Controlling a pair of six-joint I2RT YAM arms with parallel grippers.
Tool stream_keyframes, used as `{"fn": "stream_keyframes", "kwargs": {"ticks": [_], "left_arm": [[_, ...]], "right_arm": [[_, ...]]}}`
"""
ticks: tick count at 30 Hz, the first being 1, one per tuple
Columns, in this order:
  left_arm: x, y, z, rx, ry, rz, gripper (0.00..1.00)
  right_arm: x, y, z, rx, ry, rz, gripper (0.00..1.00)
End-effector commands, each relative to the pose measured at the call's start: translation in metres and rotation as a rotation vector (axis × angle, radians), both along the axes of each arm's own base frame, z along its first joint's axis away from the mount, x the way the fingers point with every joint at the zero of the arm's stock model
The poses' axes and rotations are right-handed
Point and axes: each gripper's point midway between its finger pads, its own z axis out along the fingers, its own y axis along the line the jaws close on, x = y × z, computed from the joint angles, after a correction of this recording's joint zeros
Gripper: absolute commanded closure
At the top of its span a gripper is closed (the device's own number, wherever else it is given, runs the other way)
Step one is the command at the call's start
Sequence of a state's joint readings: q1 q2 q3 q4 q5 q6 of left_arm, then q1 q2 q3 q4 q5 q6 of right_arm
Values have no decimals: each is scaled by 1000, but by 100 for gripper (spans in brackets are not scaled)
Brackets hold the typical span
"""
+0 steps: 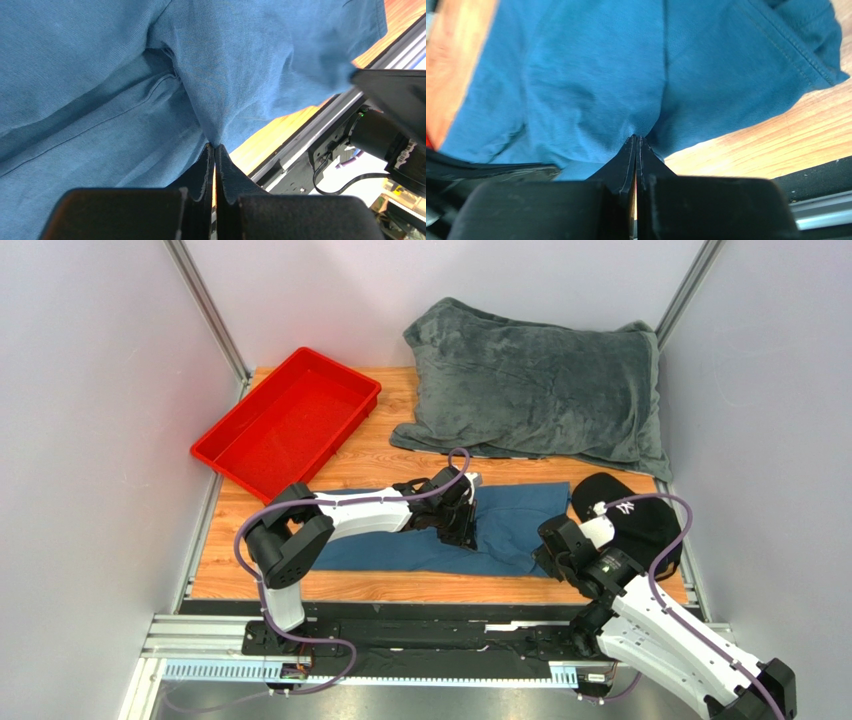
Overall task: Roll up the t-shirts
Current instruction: Fold the T-shirt at the center of the board.
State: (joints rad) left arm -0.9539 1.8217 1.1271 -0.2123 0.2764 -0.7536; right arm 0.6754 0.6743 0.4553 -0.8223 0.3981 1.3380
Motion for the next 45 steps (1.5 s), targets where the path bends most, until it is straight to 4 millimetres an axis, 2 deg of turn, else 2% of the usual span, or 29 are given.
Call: {"fn": "stream_keyframes", "kwargs": {"ticks": [1,2,5,10,16,22,31,33,35,37,38,39,40,42,43,45], "left_arm": [[6,-8,25,-47,-50,1,100],[6,-9,26,-51,-53,1,100],[6,-11,27,-57,-46,1,100],[2,-9,28,-63,-35,-4,100],[-7,0,20,-47,-15,-11,100],[-15,4,14,-39,11,-37,100],[-16,8,20,-18,3,-56,99],[-13,13,22,5,-12,-40,92],[-7,20,30,18,-45,-11,76],[1,30,42,8,-63,20,65],[5,35,45,6,-65,34,64],[7,40,48,5,-66,46,63],[17,47,61,-17,-83,83,62],[25,62,65,-10,-90,127,62],[37,73,73,-19,-102,176,64],[55,97,69,13,-107,270,67]], "right_arm": [[14,-9,35,-60,-85,-10,100],[16,-9,44,-62,-100,-3,100],[20,-12,53,-110,-110,14,100],[17,-19,51,-157,-101,29,100],[4,-16,31,-141,-30,58,100],[-7,-16,22,-124,8,72,100],[-16,-17,10,-141,70,94,100],[-16,-17,11,-141,70,94,100],[-17,-17,14,-139,67,94,100],[-17,-18,18,-147,66,104,86],[-17,-19,21,-152,62,104,79],[-15,-18,30,-150,51,108,65],[-14,-19,35,-159,39,124,60],[-8,-16,54,-160,3,138,53],[-5,-14,60,-174,-16,170,53],[9,0,70,-157,-56,208,53]]}}
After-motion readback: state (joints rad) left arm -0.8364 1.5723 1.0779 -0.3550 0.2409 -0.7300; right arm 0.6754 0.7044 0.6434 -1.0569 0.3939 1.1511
